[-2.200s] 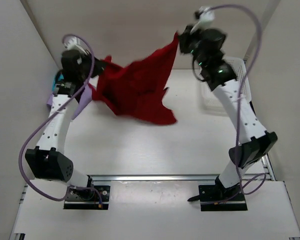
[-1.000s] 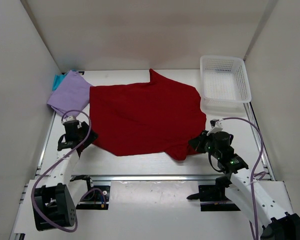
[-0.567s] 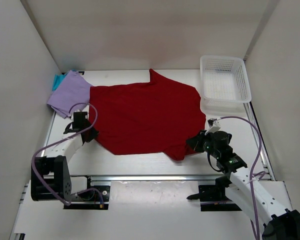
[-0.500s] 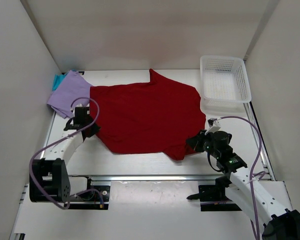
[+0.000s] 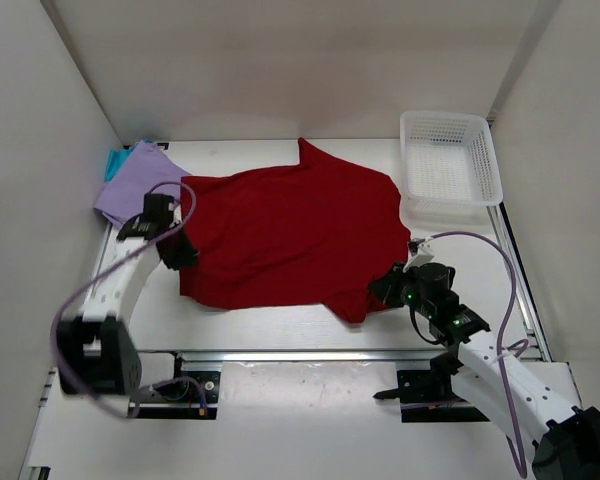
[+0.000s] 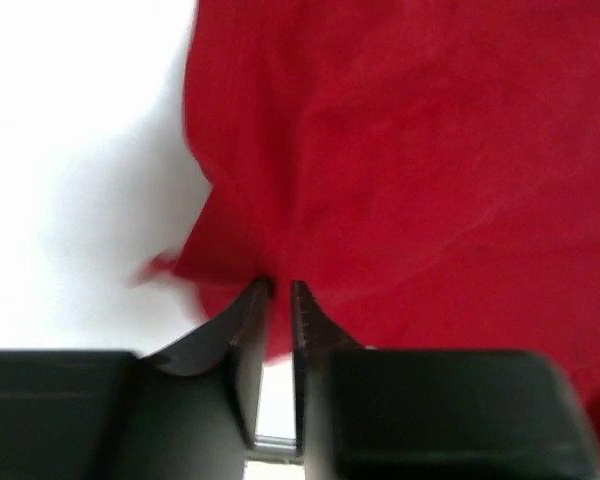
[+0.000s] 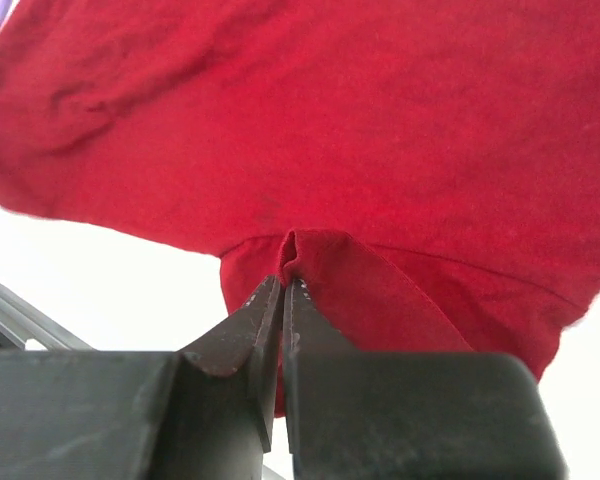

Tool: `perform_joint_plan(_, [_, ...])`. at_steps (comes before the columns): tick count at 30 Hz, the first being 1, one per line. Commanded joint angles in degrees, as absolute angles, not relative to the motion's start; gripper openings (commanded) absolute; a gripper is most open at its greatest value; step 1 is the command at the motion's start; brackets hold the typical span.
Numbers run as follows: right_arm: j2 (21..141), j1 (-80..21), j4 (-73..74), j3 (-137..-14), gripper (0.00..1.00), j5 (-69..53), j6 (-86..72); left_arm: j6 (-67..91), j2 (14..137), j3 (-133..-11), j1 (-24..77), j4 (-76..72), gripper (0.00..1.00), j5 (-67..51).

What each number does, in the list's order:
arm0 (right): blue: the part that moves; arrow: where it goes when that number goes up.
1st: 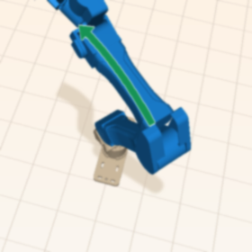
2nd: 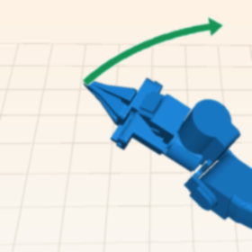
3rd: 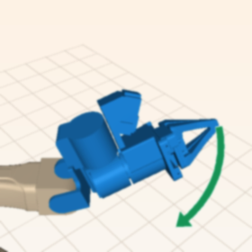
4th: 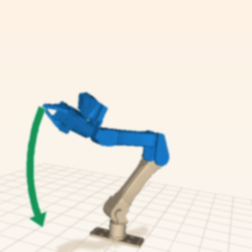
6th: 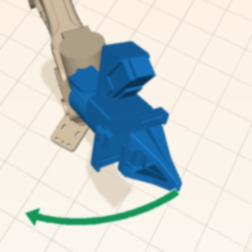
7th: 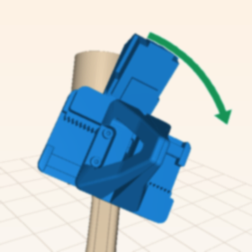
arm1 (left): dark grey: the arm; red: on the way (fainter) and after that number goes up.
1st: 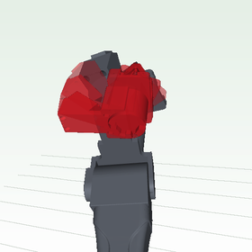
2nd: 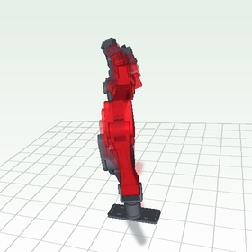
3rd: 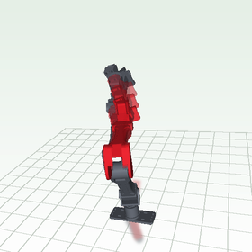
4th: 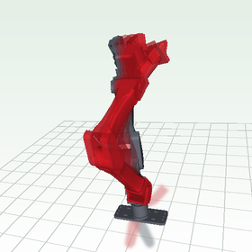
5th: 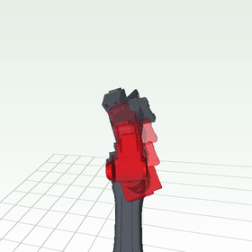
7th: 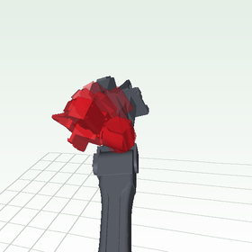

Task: Fold and stack the t-shirts
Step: Flatten out the tshirt

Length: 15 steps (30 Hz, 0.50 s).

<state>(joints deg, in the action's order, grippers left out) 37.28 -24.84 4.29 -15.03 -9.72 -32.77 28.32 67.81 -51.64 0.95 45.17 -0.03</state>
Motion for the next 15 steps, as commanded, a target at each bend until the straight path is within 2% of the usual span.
perform_joint_plan(1, [39.0,-25.4,0.5,-16.3,0.0,-8.2,-32.0,27.9,85.1,-59.9,2.0,40.4,0.28,-2.6])
perform_joint_plan(3, [40.3,-25.2,0.5,-16.4,0.0,-8.3,-31.7,28.0,95.0,-71.1,3.9,40.7,0.33,-0.6])
perform_joint_plan(5, [41.3,-24.7,0.3,-16.8,0.0,-8.8,-32.0,26.7,106.1,-90.0,6.4,44.9,0.63,7.4])
perform_joint_plan(6, [41.4,-24.6,0.5,-17.0,0.0,-9.0,-32.0,26.6,112.3,-97.5,7.0,49.4,0.67,8.9])
perform_joint_plan(8, [41.3,-24.3,0.4,-16.8,0.0,-8.5,-32.2,26.5,115.7,-99.9,6.3,51.9,0.76,6.5])
perform_joint_plan(9, [41.0,-24.2,0.3,-17.0,0.0,-8.6,-31.9,27.2,113.7,-94.9,5.0,49.9,0.78,5.2])
perform_joint_plan(10, [41.0,-23.9,0.3,-16.5,0.0,-8.7,-31.9,27.4,108.9,-91.0,4.1,44.6,0.87,3.4])
perform_joint_plan(11, [41.4,-23.9,0.3,-16.2,0.0,-8.8,-32.0,28.0,105.7,-81.9,2.3,38.1,0.99,1.1])
perform_joint_plan(14, [42.3,-25.8,-1.6,-16.3,0.0,-8.6,-32.1,30.0,85.9,-61.7,-3.6,26.5,0.98,-4.1])
perform_joint_plan(15, [42.4,-26.4,-1.7,-16.3,0.0,-8.4,-32.1,30.7,83.2,-55.8,-4.6,24.9,0.99,-4.9])
